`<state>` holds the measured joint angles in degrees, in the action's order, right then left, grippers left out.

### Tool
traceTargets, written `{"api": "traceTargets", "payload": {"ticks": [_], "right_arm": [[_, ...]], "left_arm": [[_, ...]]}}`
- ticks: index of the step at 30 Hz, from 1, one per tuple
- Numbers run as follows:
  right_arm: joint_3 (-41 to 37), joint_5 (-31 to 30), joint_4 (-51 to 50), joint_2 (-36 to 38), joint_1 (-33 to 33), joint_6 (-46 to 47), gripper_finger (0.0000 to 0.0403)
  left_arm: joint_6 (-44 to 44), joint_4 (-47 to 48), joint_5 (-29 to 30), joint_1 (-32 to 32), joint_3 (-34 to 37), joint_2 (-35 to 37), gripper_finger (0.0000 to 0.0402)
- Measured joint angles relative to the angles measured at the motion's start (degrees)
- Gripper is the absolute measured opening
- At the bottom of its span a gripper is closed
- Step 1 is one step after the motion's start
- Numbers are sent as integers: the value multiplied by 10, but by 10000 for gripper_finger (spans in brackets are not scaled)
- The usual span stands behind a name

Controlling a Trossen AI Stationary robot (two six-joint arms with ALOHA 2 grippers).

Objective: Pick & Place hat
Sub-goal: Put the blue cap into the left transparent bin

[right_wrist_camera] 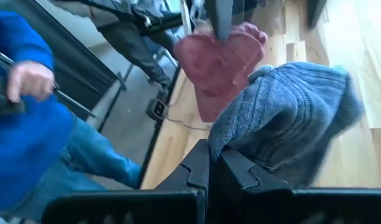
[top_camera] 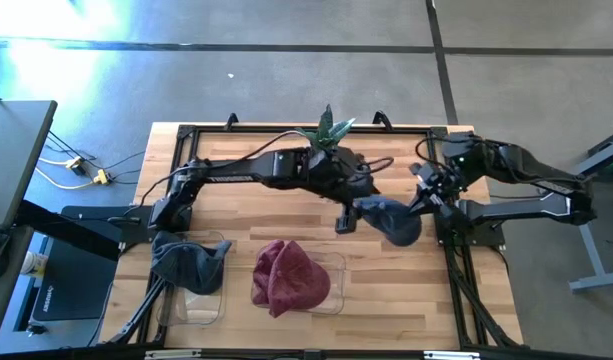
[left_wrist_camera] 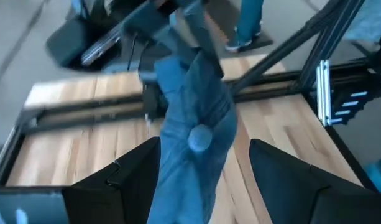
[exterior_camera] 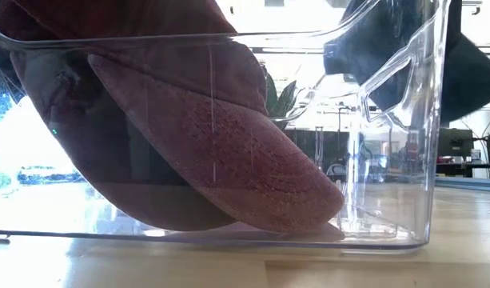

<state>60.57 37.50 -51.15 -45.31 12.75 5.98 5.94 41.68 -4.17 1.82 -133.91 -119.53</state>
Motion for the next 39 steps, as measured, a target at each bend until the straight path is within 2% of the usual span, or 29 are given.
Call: {"api": "traceTargets", "payload": {"ticks": [8, 11, 14, 20, 24, 28, 32, 39], "right_arm": [[23, 8, 2, 9, 0, 40, 7], [25, 8, 7, 11, 0, 42, 4], [25, 8, 8, 14, 0, 46, 4], [25, 17, 11, 16, 0, 61, 4], [25, 25, 11, 20, 0, 70, 5], [25, 31, 10, 24, 0, 71, 8], [25, 33, 4, 36, 0, 71, 4], [25, 40, -14, 53, 0, 87, 13]], "left_arm": [[30, -90, 2, -1, -4, -51, 244], [24, -64, 0, 0, 3, -63, 250], [23, -86, -6, 1, -1, -78, 253], [17, -84, -88, 0, 0, -85, 253], [13, -83, -109, -4, 0, -99, 253], [13, -82, -169, -9, 1, -100, 249], [24, -79, -224, -16, 0, -98, 211], [33, -86, -306, -16, 0, -99, 70]]}}
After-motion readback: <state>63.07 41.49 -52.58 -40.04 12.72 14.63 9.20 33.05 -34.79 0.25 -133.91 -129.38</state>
